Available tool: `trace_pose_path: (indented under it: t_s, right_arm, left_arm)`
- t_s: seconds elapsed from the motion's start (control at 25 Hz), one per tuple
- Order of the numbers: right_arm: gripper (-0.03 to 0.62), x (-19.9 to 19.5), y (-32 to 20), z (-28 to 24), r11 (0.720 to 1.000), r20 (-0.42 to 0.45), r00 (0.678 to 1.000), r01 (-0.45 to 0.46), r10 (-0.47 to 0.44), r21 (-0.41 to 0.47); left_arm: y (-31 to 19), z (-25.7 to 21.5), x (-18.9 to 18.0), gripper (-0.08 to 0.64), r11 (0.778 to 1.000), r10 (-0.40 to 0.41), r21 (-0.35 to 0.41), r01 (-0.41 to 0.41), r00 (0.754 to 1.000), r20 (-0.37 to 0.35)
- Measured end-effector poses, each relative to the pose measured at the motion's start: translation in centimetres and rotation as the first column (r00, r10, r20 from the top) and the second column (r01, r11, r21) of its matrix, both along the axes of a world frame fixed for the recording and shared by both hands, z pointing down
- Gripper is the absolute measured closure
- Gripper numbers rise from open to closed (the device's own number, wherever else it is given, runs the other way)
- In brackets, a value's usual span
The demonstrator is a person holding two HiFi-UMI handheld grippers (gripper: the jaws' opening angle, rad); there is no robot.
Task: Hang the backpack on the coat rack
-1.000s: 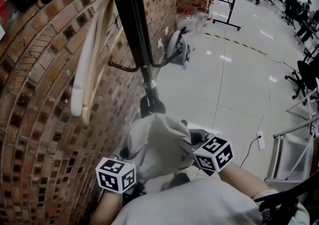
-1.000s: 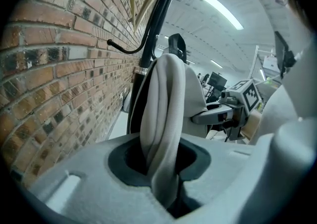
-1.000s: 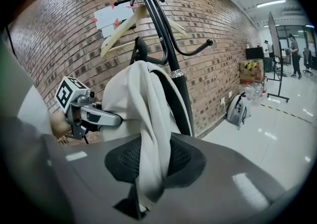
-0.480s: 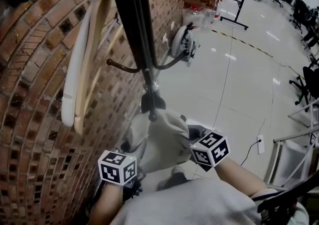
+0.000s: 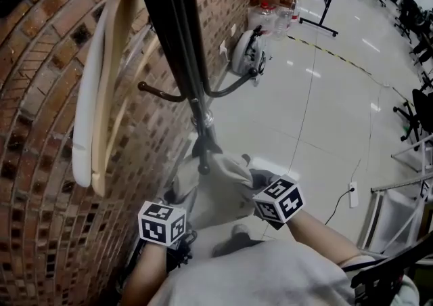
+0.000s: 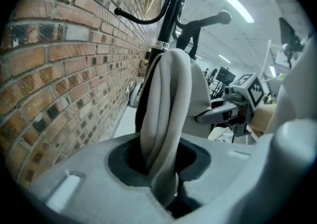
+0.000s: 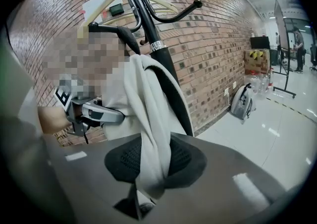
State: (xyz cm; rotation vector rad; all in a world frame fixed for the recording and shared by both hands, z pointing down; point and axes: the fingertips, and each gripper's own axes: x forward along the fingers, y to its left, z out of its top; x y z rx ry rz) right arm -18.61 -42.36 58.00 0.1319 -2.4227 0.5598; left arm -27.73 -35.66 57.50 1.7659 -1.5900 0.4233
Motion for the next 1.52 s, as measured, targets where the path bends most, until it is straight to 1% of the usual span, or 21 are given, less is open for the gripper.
trace_pose_path:
  t_s: [0.08, 0.16, 0.28, 0.36, 0.48, 0.56, 0.64, 0.72, 0.76, 0.8, 0.92, 1.04, 1.08, 1.16, 1.24, 1.28, 1.32, 1.4, 1.48, 1.52]
  right_arm:
    - [0.514, -0.2, -0.2, 0.5, 1.000, -0.007, 1.000, 0.011, -0.011, 0.007]
    - [0.511, -0.2, -0.3, 1.0, 0.999, -0.005, 1.000, 0.018, -0.017, 0.035]
    - [0.505, -0.5, -0.7, 1.3, 0.998, 0.013, 1.000, 0.013, -0.013, 0.059]
    - [0.502, -0.7, -0.7, 1.2, 0.998, 0.033, 0.999, 0.001, -0.003, 0.063]
    - [0.491, -0.6, -0.5, 1.3, 0.998, 0.042, 0.999, -0.001, -0.001, 0.065]
    - [0.469, -0.4, -0.4, 1.5, 0.999, 0.035, 0.999, -0.003, 0.001, 0.048]
    - [0.428, -0.3, -0.4, 1.6, 1.000, 0.027, 1.000, -0.017, 0.016, 0.026]
    - [0.352, 0.2, -0.6, 1.5, 0.999, 0.018, 0.999, -0.043, 0.042, 0.014]
    - [0.330, 0.5, -0.7, 1.4, 0.998, 0.015, 0.998, -0.058, 0.058, 0.017]
    - [0.321, 1.0, -0.9, 1.1, 0.997, 0.015, 0.997, -0.074, 0.073, 0.022]
    - [0.321, 2.5, -0.7, -0.2, 0.993, 0.037, 0.993, -0.110, 0.109, 0.035]
    - [0.341, 3.9, 0.9, -2.2, 0.990, 0.066, 0.992, -0.114, 0.109, 0.083]
    - [0.371, 4.4, 1.5, -3.0, 0.986, 0.078, 0.990, -0.129, 0.121, 0.106]
    - [0.458, 5.4, 2.8, -4.9, 0.973, 0.113, 0.978, -0.189, 0.175, 0.132]
    - [0.544, 6.3, 4.5, -6.6, 0.959, 0.145, 0.962, -0.251, 0.232, 0.129]
    - [0.581, 6.6, 5.7, -7.2, 0.955, 0.155, 0.956, -0.269, 0.249, 0.126]
    - [0.592, 7.0, 7.2, -7.8, 0.953, 0.161, 0.953, -0.277, 0.256, 0.122]
    - [0.592, 7.7, 10.4, -8.4, 0.956, 0.168, 0.953, -0.273, 0.253, 0.111]
    - [0.592, 8.4, 13.3, -8.5, 0.960, 0.173, 0.955, -0.261, 0.242, 0.100]
    - [0.592, 8.7, 14.6, -8.5, 0.963, 0.174, 0.956, -0.253, 0.235, 0.093]
  left_arm:
    - [-0.2, 0.5, -0.3, 0.475, 1.000, 0.008, 0.003, -0.008, 1.000, 0.021]
    - [-0.3, 0.9, -0.6, 0.474, 1.000, 0.010, 0.011, -0.011, 0.999, 0.035]
    - [-0.6, 1.3, -1.5, 0.471, 0.999, 0.020, 0.029, -0.023, 0.994, 0.103]
    - [-0.8, 1.5, -2.0, 0.463, 0.999, 0.022, 0.033, -0.027, 0.989, 0.143]
    - [-0.9, 1.6, -2.3, 0.449, 0.999, 0.030, 0.031, -0.035, 0.985, 0.168]
    - [-0.9, 1.7, -2.5, 0.429, 0.999, 0.037, 0.021, -0.042, 0.983, 0.182]
    - [-0.7, 1.9, -2.8, 0.378, 0.999, 0.027, 0.014, -0.030, 0.984, 0.177]
    - [-0.2, 1.9, -3.1, 0.337, 1.000, 0.005, 0.020, -0.008, 0.988, 0.152]
    - [0.1, 1.8, -3.2, 0.317, 1.000, -0.003, 0.026, -0.001, 0.990, 0.139]
    - [0.4, 1.5, -3.2, 0.307, 0.999, -0.006, 0.035, 0.002, 0.992, 0.125]
    - [1.8, -0.1, -2.9, 0.301, 0.998, 0.003, 0.070, -0.008, 0.997, 0.082]
    - [4.0, -2.1, -2.4, 0.301, 0.994, -0.008, 0.105, 0.004, 0.999, 0.040]
    - [4.7, -2.8, -2.3, 0.302, 0.994, -0.018, 0.109, 0.015, 0.999, 0.027]
    - [5.9, -4.1, -1.9, 0.305, 0.992, -0.035, 0.120, 0.035, 0.999, -0.010]
    - [6.9, -5.9, -0.7, 0.353, 0.986, -0.016, 0.165, 0.027, 0.998, -0.066]
    - [7.6, -6.7, 0.2, 0.391, 0.982, 0.003, 0.191, 0.014, 0.996, -0.090]
    - [8.4, -7.3, 1.1, 0.432, 0.978, 0.021, 0.208, 0.001, 0.994, -0.105]
    - [9.9, -8.0, 3.1, 0.467, 0.974, 0.053, 0.225, -0.026, 0.992, -0.116]
    - [11.0, -8.4, 5.2, 0.518, 0.967, 0.096, 0.247, -0.064, 0.988, -0.121]
    - [11.4, -8.8, 6.2, 0.556, 0.961, 0.120, 0.262, -0.084, 0.985, -0.123]
